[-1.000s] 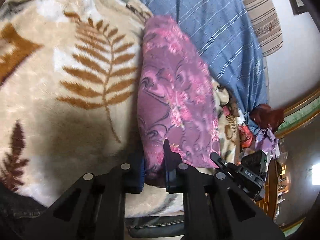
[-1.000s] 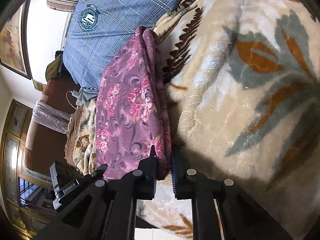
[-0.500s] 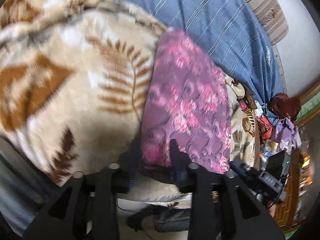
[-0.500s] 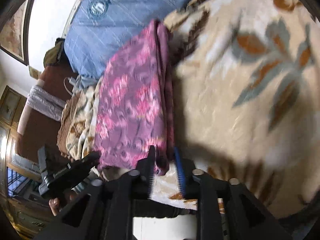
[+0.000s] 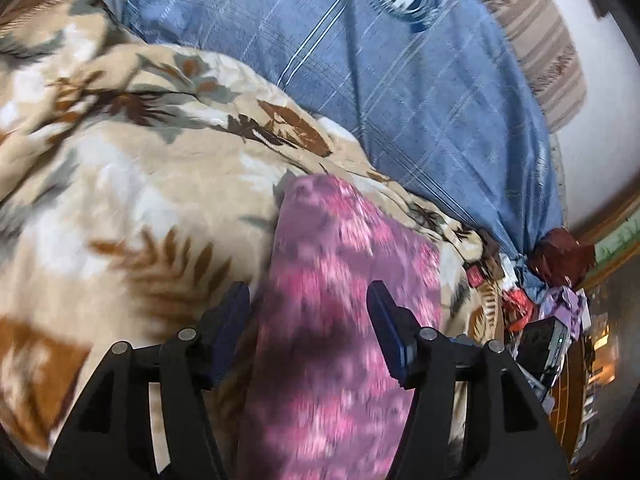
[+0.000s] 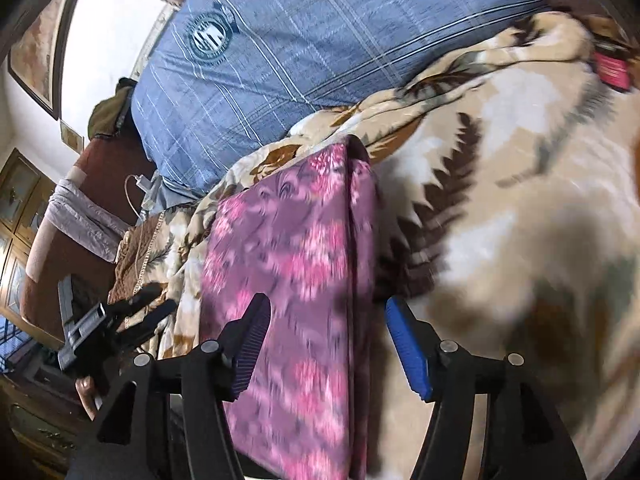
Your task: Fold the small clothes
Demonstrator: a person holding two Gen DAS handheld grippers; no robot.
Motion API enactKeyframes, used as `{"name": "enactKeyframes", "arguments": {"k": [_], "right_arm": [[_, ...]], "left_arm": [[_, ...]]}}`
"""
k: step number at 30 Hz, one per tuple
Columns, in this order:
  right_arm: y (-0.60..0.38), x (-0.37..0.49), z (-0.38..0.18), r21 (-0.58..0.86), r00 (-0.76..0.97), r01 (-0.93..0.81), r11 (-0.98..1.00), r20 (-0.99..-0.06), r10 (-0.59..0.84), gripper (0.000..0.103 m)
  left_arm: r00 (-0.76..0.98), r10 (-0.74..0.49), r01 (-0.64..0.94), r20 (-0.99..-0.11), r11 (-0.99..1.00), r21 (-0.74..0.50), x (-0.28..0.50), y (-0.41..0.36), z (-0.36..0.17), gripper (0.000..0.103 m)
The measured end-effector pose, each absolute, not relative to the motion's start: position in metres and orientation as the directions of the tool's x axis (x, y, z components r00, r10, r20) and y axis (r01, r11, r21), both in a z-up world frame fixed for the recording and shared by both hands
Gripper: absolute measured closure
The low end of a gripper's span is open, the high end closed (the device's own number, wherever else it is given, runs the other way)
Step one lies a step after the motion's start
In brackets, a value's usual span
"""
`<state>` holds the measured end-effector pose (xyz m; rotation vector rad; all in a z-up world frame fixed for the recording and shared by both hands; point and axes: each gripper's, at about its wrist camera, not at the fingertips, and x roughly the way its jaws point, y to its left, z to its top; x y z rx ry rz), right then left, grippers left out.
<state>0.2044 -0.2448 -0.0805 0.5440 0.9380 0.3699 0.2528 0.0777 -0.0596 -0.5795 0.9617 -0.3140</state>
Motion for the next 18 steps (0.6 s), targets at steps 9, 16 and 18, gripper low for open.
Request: {"name": "enactKeyframes", "arguments": {"k": [9,16,18], "right_arm": [[-0.246,0.264,-0.131,0.626,0.494,-0.094,0.774,-0.646,0.582,0.043],[-0.249,0.265,-0.132,0.684,0.477,-0.126,0.719,-0.594,0.648,0.066],[-0.249,0.264,-0.133,0.692,0.474,-0.119,0.712,-0.59,0.653,0.065]], "left_arm": [[0.496,-0.555,0.017,-0.668,0.775,-0.632,0.288,0.07,-0.112,0.041],[0.495,-0.597,0.042,-0.631,0.742,-0.67,0.29,0.064,-0.111,0.043],[0.498,-0.603,0.031,-0.624,0.731,-0.682,0.29,0.065,-0.111,0.043]]}}
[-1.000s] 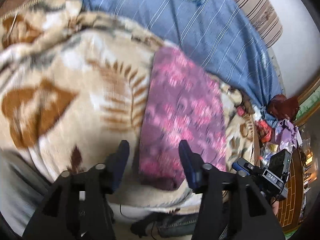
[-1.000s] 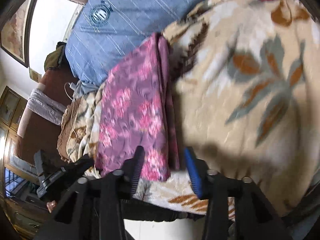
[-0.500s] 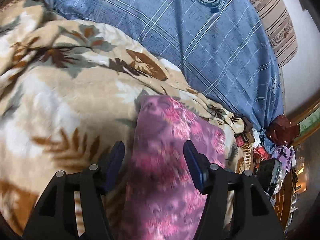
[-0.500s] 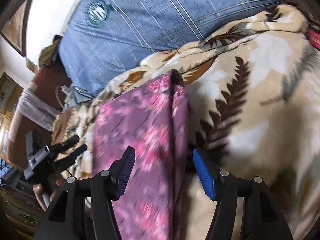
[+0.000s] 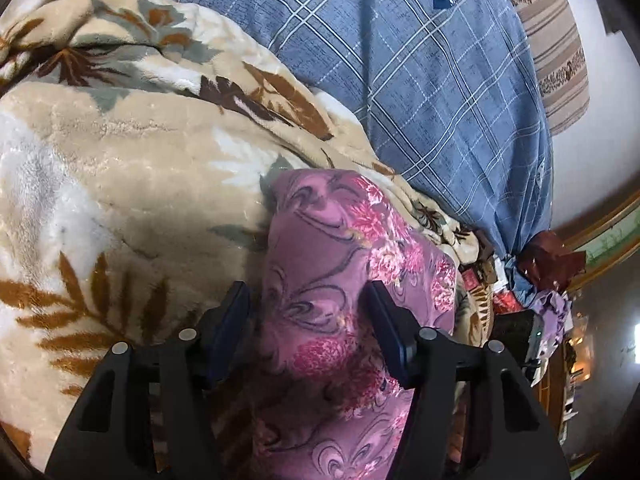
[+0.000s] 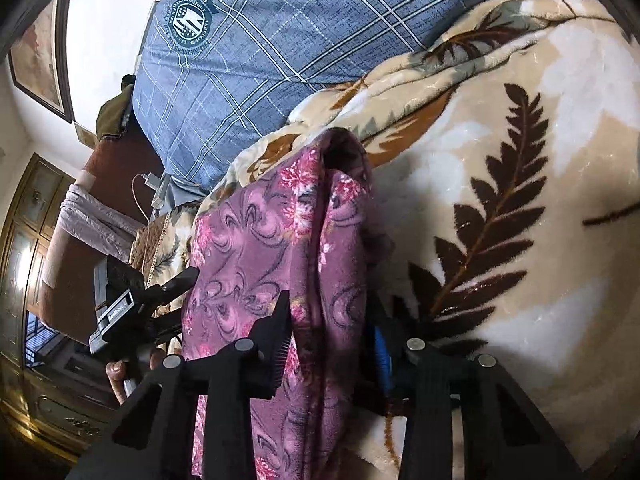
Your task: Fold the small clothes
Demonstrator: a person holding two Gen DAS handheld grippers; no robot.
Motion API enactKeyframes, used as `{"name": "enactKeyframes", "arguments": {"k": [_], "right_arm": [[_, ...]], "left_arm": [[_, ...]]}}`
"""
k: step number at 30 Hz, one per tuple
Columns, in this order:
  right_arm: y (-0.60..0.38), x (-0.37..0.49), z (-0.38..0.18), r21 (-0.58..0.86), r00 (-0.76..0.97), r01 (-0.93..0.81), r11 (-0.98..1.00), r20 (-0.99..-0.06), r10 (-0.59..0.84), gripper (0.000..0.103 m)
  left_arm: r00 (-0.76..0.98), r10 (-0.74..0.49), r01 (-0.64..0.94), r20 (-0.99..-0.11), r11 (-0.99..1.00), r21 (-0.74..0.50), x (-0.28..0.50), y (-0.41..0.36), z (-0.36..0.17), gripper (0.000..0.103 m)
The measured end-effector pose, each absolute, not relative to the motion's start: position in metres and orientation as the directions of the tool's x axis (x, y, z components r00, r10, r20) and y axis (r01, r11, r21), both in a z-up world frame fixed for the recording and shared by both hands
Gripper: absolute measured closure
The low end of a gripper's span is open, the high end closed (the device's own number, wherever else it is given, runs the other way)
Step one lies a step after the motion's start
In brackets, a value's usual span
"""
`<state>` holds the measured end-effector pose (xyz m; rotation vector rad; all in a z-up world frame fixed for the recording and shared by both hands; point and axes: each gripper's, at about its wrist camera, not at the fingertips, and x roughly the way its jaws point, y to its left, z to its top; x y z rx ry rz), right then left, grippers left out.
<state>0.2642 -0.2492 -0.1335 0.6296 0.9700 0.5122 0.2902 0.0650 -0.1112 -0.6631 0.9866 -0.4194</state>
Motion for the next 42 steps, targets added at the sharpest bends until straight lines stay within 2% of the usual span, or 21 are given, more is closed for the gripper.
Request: {"name": "enactKeyframes", "arguments": {"k": [3,8,15,17,18,19,21,23,26,30,32,33,35,37,40,41,42], "right_arm": [[-0.254,0.265,-0.134,0.703,0.471,-0.101,0.704,-0.589,0.656,0.062],[-0.261,0.262,-0.127,0.698,0.496,-0.096,0.71,-0.585,0.642,0.045],[-0.26,0.273,-0.126,0.707,0.517,-0.08,0.703,-0.573,0.636,0.044],[-0.258,0.277,-0.128,0.711,0.509,-0.087,0.698,-0.571,0.644,0.056],[-0.256,0.278,-0.13,0.703,0.493,-0.087,0.705,-0.585,0.644,0.074],[-0.253,0.278,-0.133,0.704,0.479,-0.089,0.705,-0.59,0.65,0.079],[-0.252,0.277,-0.133,0.703,0.485,-0.093,0.705,-0.587,0.649,0.082],[-0.25,0.274,-0.127,0.688,0.494,-0.117,0.717,-0.585,0.643,0.085],[-0.249,0.272,-0.123,0.672,0.511,-0.124,0.73,-0.588,0.627,0.088],[-0.253,0.266,-0.111,0.679,0.558,-0.156,0.717,-0.539,0.632,0.089],[-0.25,0.268,-0.112,0.651,0.554,-0.146,0.745,-0.569,0.607,0.089],[-0.249,0.272,-0.118,0.653,0.542,-0.128,0.746,-0.584,0.604,0.089],[-0.249,0.276,-0.132,0.664,0.514,-0.099,0.741,-0.604,0.609,0.087],[-0.249,0.278,-0.137,0.679,0.504,-0.096,0.728,-0.598,0.624,0.076],[-0.252,0.275,-0.132,0.68,0.515,-0.092,0.727,-0.592,0.62,0.072],[-0.253,0.273,-0.128,0.68,0.53,-0.096,0.727,-0.583,0.615,0.071],[-0.255,0.272,-0.123,0.678,0.548,-0.099,0.728,-0.573,0.609,0.065]], "left_arm": [[0.504,-0.606,0.007,-0.615,0.715,-0.699,0.29,0.07,-0.112,0.043],[0.503,-0.626,-0.009,-0.596,0.686,-0.728,0.29,0.077,-0.115,0.043],[0.498,-0.631,-0.007,-0.595,0.683,-0.73,0.289,0.074,-0.113,0.043],[0.496,-0.614,-0.005,-0.613,0.704,-0.71,0.289,0.07,-0.113,0.043],[0.497,-0.62,-0.001,-0.607,0.699,-0.715,0.288,0.07,-0.113,0.043],[0.494,-0.628,0.003,-0.602,0.693,-0.721,0.288,0.069,-0.113,0.044],[0.49,-0.645,0.025,-0.586,0.683,-0.73,0.287,0.068,-0.11,0.049],[0.508,-0.638,0.044,-0.578,0.69,-0.723,0.283,0.067,-0.104,0.063],[0.512,-0.648,0.069,-0.564,0.686,-0.725,0.281,0.065,-0.099,0.076],[0.534,-0.665,0.129,-0.522,0.675,-0.727,0.272,0.065,-0.083,0.077],[0.523,-0.636,0.103,-0.568,0.709,-0.698,0.277,0.064,-0.09,0.077],[0.512,-0.611,0.069,-0.605,0.73,-0.68,0.28,0.064,-0.098,0.077],[0.493,-0.608,0.027,-0.622,0.725,-0.688,0.285,0.068,-0.111,0.074],[0.486,-0.638,0.021,-0.597,0.691,-0.722,0.285,0.073,-0.109,0.072],[0.524,-0.601,0.03,-0.604,0.722,-0.692,0.279,0.072,-0.102,0.07],[0.531,-0.59,0.031,-0.608,0.731,-0.681,0.278,0.071,-0.1,0.066],[0.539,-0.582,0.029,-0.608,0.735,-0.678,0.279,0.072,-0.098,0.063]]}}
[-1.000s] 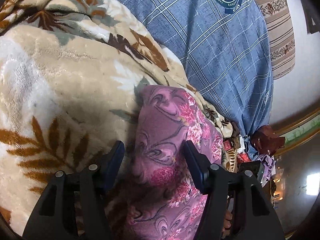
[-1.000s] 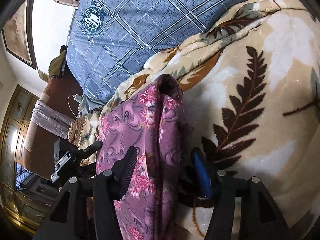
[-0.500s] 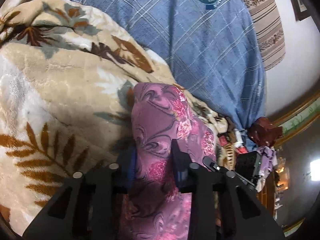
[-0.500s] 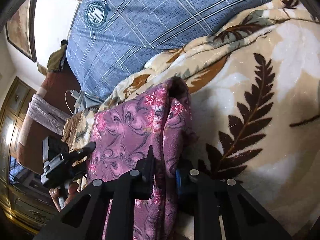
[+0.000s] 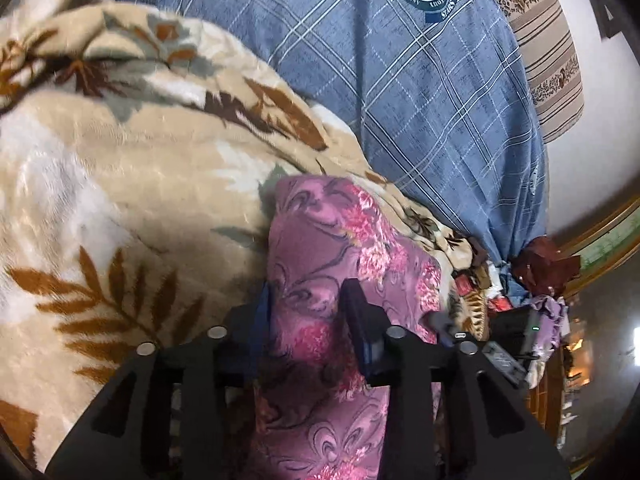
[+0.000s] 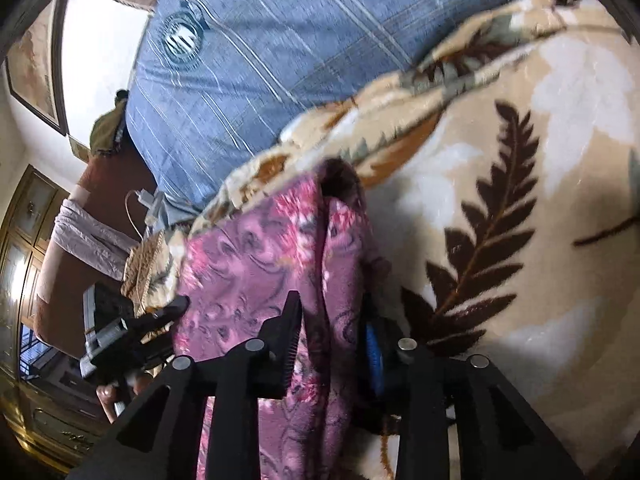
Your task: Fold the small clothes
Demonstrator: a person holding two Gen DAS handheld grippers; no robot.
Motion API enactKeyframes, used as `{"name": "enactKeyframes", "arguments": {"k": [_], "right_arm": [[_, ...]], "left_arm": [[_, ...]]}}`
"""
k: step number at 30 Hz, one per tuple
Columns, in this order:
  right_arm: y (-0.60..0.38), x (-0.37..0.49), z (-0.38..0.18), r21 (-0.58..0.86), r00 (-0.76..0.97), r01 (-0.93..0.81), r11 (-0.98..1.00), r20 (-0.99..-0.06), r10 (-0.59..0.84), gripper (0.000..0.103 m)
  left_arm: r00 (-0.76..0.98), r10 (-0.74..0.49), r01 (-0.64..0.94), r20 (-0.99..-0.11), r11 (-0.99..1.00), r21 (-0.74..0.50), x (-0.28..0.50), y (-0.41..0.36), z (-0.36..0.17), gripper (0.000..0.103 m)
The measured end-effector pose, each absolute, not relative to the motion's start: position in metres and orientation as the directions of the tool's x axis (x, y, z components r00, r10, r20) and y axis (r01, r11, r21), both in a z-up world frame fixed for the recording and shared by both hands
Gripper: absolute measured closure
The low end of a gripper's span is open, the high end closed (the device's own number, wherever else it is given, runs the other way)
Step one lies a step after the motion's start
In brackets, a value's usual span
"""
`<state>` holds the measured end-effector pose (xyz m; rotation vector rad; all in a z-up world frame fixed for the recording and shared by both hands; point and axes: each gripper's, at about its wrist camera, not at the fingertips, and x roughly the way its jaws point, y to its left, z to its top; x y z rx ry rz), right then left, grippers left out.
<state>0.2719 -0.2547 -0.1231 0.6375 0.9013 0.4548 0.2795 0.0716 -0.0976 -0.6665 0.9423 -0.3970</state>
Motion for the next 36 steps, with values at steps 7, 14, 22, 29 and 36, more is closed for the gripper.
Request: {"name": "enactKeyframes", "arguments": {"k": [7,14,22,29,36], "right_arm": [[-0.259,0.286,-0.097,0.641,0.574,-0.09,0.762,-0.592,0.566,0.044],[-0.247,0.328,-0.117,0.627,0.496,-0.077,0.775,-0.651,0.575,0.073],[-0.249,0.32,-0.117,0.614,0.544,-0.114,0.781,-0.619,0.566,0.086],[-0.248,0.314,-0.115,0.589,0.548,-0.082,0.804,-0.647,0.53,0.078],[-0.246,0.229,-0.09,0.625,0.581,-0.117,0.771,-0.587,0.564,0.05]], "left_arm": [[0.503,-0.546,0.055,-0.671,0.794,-0.605,0.317,0.06,-0.074,0.039],[0.454,-0.619,0.012,-0.641,0.723,-0.691,0.341,0.06,-0.113,0.061],[0.506,-0.561,0.074,-0.655,0.784,-0.616,0.332,0.049,-0.101,0.076],[0.545,-0.455,0.067,-0.704,0.861,-0.504,0.32,0.046,-0.09,0.066],[0.623,-0.389,0.09,-0.678,0.898,-0.432,0.223,0.06,-0.072,0.033]]}}
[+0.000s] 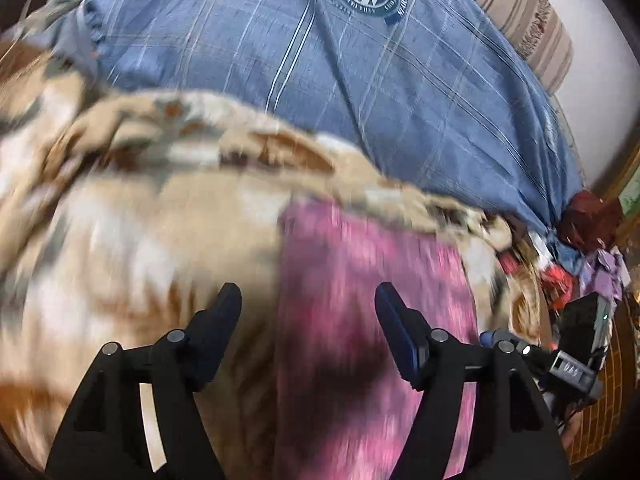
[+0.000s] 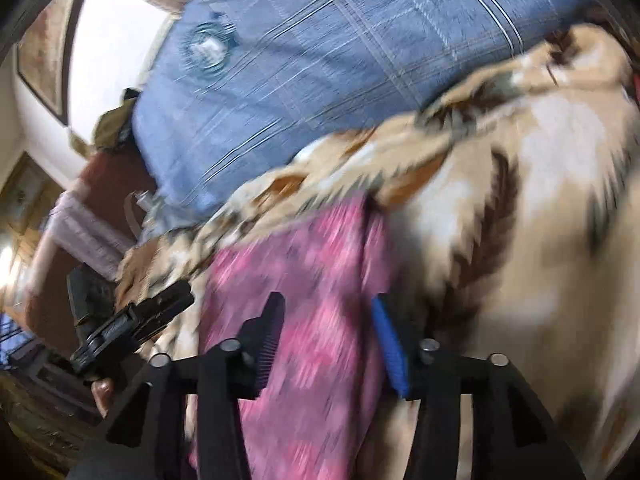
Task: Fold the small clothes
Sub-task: 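Release the bundle and lift both grippers away from it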
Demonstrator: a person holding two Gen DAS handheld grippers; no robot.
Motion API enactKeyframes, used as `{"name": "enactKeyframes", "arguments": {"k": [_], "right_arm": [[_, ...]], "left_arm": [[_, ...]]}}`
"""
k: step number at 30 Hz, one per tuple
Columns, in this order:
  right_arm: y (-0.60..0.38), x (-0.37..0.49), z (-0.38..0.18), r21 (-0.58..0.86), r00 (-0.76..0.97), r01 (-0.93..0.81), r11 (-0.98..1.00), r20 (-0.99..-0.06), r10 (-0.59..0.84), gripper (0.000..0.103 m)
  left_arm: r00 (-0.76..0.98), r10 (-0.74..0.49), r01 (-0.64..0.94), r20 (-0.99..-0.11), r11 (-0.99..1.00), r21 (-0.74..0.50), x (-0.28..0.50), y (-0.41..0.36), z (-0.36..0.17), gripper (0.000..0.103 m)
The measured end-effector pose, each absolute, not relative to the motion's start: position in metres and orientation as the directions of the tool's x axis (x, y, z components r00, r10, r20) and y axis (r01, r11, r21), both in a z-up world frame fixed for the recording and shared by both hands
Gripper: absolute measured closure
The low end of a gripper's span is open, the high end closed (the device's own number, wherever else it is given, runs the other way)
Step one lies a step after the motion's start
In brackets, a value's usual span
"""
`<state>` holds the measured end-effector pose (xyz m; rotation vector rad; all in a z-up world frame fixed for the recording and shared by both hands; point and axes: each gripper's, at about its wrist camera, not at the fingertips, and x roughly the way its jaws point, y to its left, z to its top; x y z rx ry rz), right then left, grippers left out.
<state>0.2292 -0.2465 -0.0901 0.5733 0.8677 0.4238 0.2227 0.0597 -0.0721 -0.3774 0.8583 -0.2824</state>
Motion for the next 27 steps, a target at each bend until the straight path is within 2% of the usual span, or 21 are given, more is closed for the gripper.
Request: {"name": "enactKeyframes", "arguments": {"k": [4,6,7,8,9,10,14,16,20,21,23,27], "right_arm": [[-0.232,0.165,-0.12,0.6,0.542,-0.081,0.796,-0.644,0.541,0.05],[-0.228,0.147,-0.133,0.59,0.526,-0.052,0.806,-0.669,0.524,0.051],[-0.228,0.139,-0.137,0.598,0.524,-0.046,0.8,-0.668,0.529,0.055],[-0.228,0.135,-0.138,0.606,0.532,-0.047,0.794,-0.658,0.533,0.057],[-0.229,0.133,-0.139,0.614,0.533,-0.044,0.788,-0.653,0.538,0.065],[-0.229,0.133,-0.139,0.619,0.528,-0.045,0.784,-0.652,0.544,0.071],[-0.232,0.134,-0.142,0.617,0.52,-0.008,0.787,-0.67,0.53,0.079],[-0.234,0.131,-0.145,0.615,0.527,0.002,0.789,-0.671,0.522,0.085],[-0.233,0.126,-0.146,0.608,0.534,-0.005,0.794,-0.67,0.516,0.085],[-0.232,0.125,-0.144,0.603,0.534,-0.004,0.798,-0.674,0.511,0.082],[-0.23,0.121,-0.142,0.595,0.536,0.004,0.804,-0.68,0.5,0.079],[-0.227,0.108,-0.14,0.584,0.538,0.033,0.811,-0.694,0.478,0.063]], "left_arm": [[0.548,-0.411,0.057,-0.729,0.888,-0.457,0.181,0.065,-0.105,0.033],[0.535,-0.446,0.061,-0.717,0.867,-0.494,0.172,0.065,-0.111,0.033],[0.531,-0.456,0.065,-0.714,0.862,-0.503,0.17,0.063,-0.113,0.034],[0.516,-0.454,0.072,-0.726,0.868,-0.492,0.17,0.06,-0.116,0.046],[0.503,-0.441,0.075,-0.743,0.879,-0.471,0.171,0.057,-0.121,0.052],[0.508,-0.435,0.072,-0.744,0.882,-0.466,0.171,0.057,-0.123,0.053],[0.546,-0.404,0.084,-0.734,0.898,-0.432,0.161,0.053,-0.122,0.064],[0.563,-0.364,0.095,-0.742,0.92,-0.379,0.157,0.044,-0.123,0.065],[0.585,-0.311,0.091,-0.748,0.943,-0.321,0.147,0.037,-0.121,0.063],[0.59,-0.303,0.086,-0.748,0.945,-0.315,0.142,0.037,-0.121,0.06],[0.597,-0.268,0.066,-0.757,0.956,-0.286,0.13,0.036,-0.124,0.042],[0.606,-0.24,0.045,-0.759,0.962,-0.268,0.107,0.034,-0.126,0.036]]}}
